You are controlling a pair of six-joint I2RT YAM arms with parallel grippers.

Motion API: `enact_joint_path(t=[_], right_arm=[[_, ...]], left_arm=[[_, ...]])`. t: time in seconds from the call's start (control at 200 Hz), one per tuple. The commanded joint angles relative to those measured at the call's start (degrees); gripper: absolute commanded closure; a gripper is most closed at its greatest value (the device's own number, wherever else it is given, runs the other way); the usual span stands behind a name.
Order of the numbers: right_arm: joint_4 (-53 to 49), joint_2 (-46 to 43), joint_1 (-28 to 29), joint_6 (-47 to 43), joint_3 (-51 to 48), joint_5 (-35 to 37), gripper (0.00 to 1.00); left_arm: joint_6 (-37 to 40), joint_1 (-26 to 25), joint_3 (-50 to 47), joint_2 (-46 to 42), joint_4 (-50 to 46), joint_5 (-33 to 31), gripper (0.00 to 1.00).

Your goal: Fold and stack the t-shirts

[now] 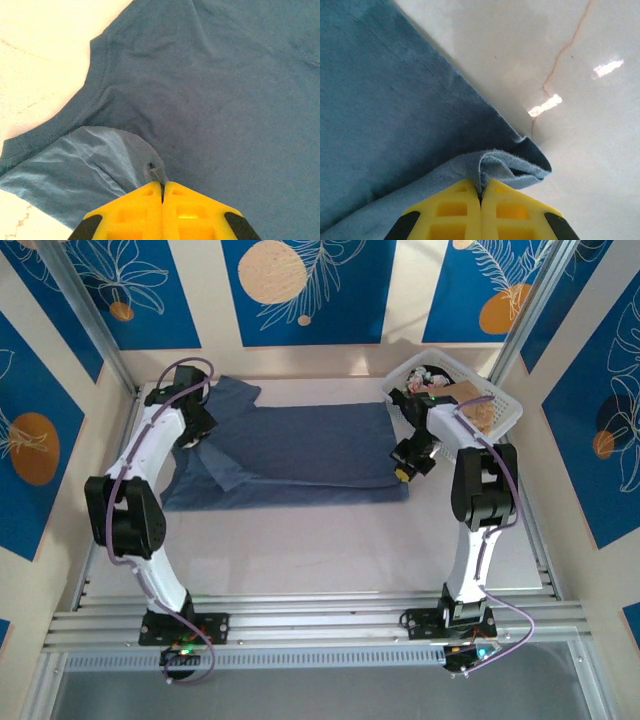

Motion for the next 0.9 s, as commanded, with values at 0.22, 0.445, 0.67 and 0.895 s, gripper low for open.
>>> enact_joint_path(t=[0.22, 0.445, 0.67, 0.895], right_arm=[[-2.5, 4.2, 0.1, 1.6, 5.2, 1.6, 1.0], [-1.7, 6.6, 0.4, 1.4, 9.0, 2.2, 1.0], [1.7, 8.0, 0.5, -2.1, 11.4, -0.2, 0.66], [2.2, -1.3, -0.6, -3.2, 6.1, 0.3, 0.44]], left_arm=[[1.6, 2.1, 3.2, 3.6, -0.7, -0.8, 1.0], [1.5, 3.3, 4.7, 6.1, -0.5, 0.2, 1.0], [2.8, 4.8, 8.5, 9.8, 0.0, 4.8, 0.7], [4.4, 7.5, 1.7, 0.9, -1.5, 6.8, 0.36]])
